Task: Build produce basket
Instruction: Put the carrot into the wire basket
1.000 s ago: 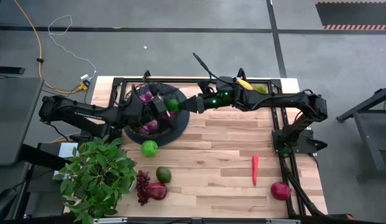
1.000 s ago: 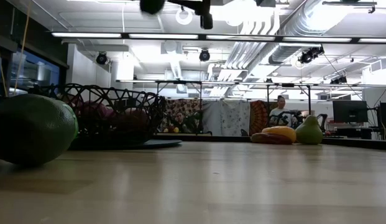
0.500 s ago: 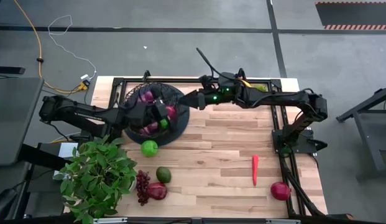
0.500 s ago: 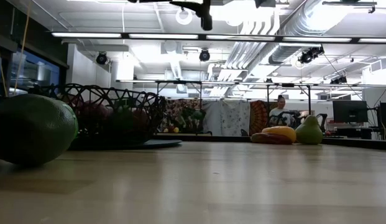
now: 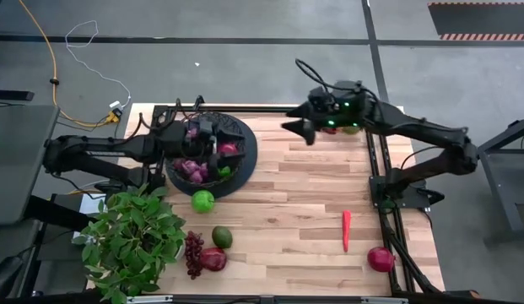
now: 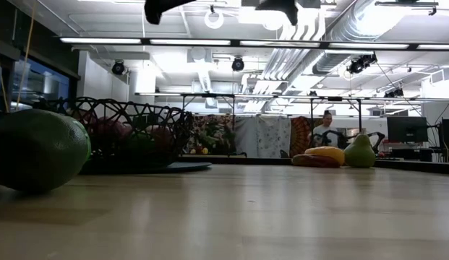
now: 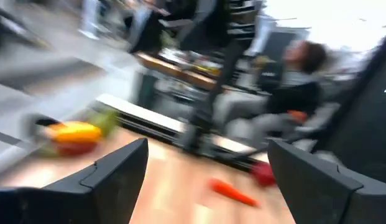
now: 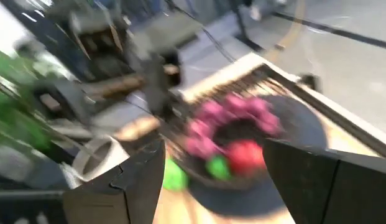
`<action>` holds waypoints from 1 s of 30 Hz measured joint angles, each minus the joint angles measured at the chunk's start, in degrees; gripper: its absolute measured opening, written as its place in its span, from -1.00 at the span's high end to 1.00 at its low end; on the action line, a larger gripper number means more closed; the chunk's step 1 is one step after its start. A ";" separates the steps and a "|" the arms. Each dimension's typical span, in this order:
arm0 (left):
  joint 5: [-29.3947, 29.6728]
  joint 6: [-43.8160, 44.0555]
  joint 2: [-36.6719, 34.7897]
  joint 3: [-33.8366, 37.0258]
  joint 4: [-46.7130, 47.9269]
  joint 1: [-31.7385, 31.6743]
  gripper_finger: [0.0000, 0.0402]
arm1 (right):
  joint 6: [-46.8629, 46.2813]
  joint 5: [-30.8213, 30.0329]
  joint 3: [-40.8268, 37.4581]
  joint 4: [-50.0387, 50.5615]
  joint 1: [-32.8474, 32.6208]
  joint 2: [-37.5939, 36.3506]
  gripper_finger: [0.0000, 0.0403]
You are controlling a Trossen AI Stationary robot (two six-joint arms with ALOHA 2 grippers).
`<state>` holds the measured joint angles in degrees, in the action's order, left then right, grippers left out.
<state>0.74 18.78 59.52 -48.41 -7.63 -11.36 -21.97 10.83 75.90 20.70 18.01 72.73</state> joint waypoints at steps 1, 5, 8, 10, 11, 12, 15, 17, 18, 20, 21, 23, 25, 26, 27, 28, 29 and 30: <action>-3.13 1.87 0.16 0.24 -0.31 -1.17 -0.59 | 1.14 -1.04 -0.76 2.43 -0.03 -1.35 -0.25; -6.26 4.00 1.11 0.71 -1.82 -3.97 -0.59 | 0.32 -2.43 -9.01 8.76 -0.89 -8.49 -0.25; -5.41 2.84 1.13 0.80 -3.03 -4.72 -0.59 | -3.93 -3.51 -18.89 7.81 -2.20 -15.24 -0.25; -4.89 2.27 1.10 0.80 -3.44 -4.74 -0.59 | -7.44 -3.98 -24.80 3.80 -3.49 -19.60 -0.25; -4.65 2.25 1.12 0.80 -3.41 -4.71 -0.59 | -9.45 -4.46 -27.40 1.55 -4.25 -21.54 -0.25; -4.47 2.25 1.12 0.80 -3.42 -4.71 -0.59 | -11.35 -4.87 -29.82 -0.41 -5.04 -23.14 -0.25; -3.50 2.12 1.12 0.80 -3.96 -4.71 -0.59 | -14.42 -7.18 -34.50 -4.85 -7.23 -26.30 -0.25; -1.84 2.07 1.12 0.80 -3.88 -4.71 -0.59 | -14.70 -8.74 -35.41 -5.64 -8.01 -27.19 -0.25; -1.29 2.04 1.12 0.80 -3.87 -4.73 -0.59 | -14.62 -9.27 -35.50 -5.64 -8.18 -27.37 -0.25; -1.14 1.29 1.12 0.80 -3.88 -4.72 -0.59 | -13.70 -9.60 -35.45 -5.63 -8.38 -27.43 -0.25; -1.14 0.78 1.12 0.80 -3.88 -4.74 -0.59 | -13.13 -9.61 -35.25 -5.54 -8.38 -27.40 -0.25; -1.14 0.07 1.12 0.80 -3.86 -4.74 -0.59 | -11.92 -9.69 -34.66 -5.70 -8.38 -27.41 -0.25; -1.13 0.04 1.12 0.80 -3.86 -4.74 -0.59 | -10.77 -9.77 -34.35 -5.77 -8.38 -27.43 -0.25; -1.14 0.02 1.12 0.80 -3.84 -4.74 -0.59 | -10.55 -9.79 -34.24 -5.66 -8.37 -27.41 -0.25; -1.13 0.02 1.12 0.80 -3.84 -4.74 -0.59 | -10.54 -9.86 -34.11 -5.51 -8.38 -27.39 -0.25; -1.14 0.04 1.12 0.80 -3.84 -4.74 -0.59 | -10.84 -9.90 -34.00 -5.58 -8.36 -27.39 -0.25; -1.13 0.05 1.12 0.80 -3.83 -4.74 -0.59 | -11.82 -9.93 -33.97 -5.57 -8.36 -27.36 -0.25; -1.13 0.05 1.12 0.80 -3.83 -4.74 -0.59 | -13.05 -9.93 -33.94 -5.37 -8.36 -27.20 -0.25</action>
<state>-0.39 18.83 60.64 -47.62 -11.46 -16.10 -35.02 0.91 41.95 15.33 9.65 45.53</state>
